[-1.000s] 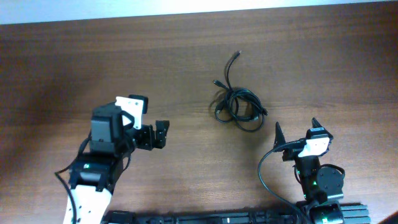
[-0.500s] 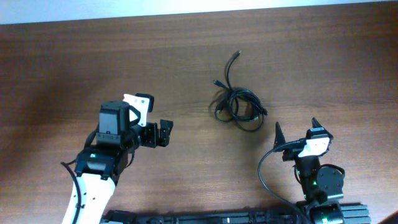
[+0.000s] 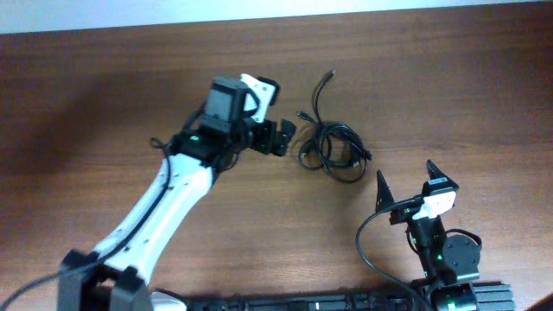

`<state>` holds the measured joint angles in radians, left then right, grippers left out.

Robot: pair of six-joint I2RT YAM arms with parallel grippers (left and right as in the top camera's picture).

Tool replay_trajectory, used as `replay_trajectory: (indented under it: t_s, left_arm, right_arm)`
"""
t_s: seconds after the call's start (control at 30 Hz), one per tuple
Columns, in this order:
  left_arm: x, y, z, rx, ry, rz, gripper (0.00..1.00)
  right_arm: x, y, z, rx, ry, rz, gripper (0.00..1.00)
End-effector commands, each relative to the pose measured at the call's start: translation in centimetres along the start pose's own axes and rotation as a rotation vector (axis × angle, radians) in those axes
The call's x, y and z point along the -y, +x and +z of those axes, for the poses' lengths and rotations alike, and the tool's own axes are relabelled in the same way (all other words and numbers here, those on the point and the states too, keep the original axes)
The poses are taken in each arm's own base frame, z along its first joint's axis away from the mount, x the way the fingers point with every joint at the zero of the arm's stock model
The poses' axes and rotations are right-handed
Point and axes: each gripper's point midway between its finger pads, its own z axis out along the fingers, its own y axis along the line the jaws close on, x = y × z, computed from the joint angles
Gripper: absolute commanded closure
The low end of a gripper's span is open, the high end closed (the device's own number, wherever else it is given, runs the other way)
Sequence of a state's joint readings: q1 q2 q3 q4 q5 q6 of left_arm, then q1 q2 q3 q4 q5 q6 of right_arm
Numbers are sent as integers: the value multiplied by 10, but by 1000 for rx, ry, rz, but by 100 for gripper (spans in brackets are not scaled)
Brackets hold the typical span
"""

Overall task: Untangle cables
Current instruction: 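Reach the left gripper to the cable bundle and grasp it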

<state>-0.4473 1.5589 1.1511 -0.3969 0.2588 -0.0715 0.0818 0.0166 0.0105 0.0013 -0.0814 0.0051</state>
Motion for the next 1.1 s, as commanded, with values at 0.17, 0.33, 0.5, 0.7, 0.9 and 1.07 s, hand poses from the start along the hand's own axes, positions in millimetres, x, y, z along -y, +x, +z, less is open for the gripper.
replay_trajectory:
  t_s: [0.17, 0.33, 0.5, 0.7, 0.9, 1.07]
  left_arm:
    - [42, 25, 90, -48, 97, 102, 7]
    - [43, 41, 121, -67, 108, 113, 10]
    - [50, 48, 140, -57, 124, 131, 16]
    - [50, 54, 156, -50, 130, 137, 36]
    - [67, 72, 166, -85, 154, 162, 41]
    - [74, 68, 149, -105, 181, 156, 93]
  right_arm:
    - [4, -37, -34, -144, 48, 131, 2]
    - [2, -40, -53, -249, 69, 259, 2]
    - [2, -38, -43, -509, 98, 274, 2]
    - [-2, -38, -23, -740, 89, 292, 2]
    - [-13, -27, -19, -807, 39, 322, 2]
    - [-12, -29, -17, -794, 38, 321, 2]
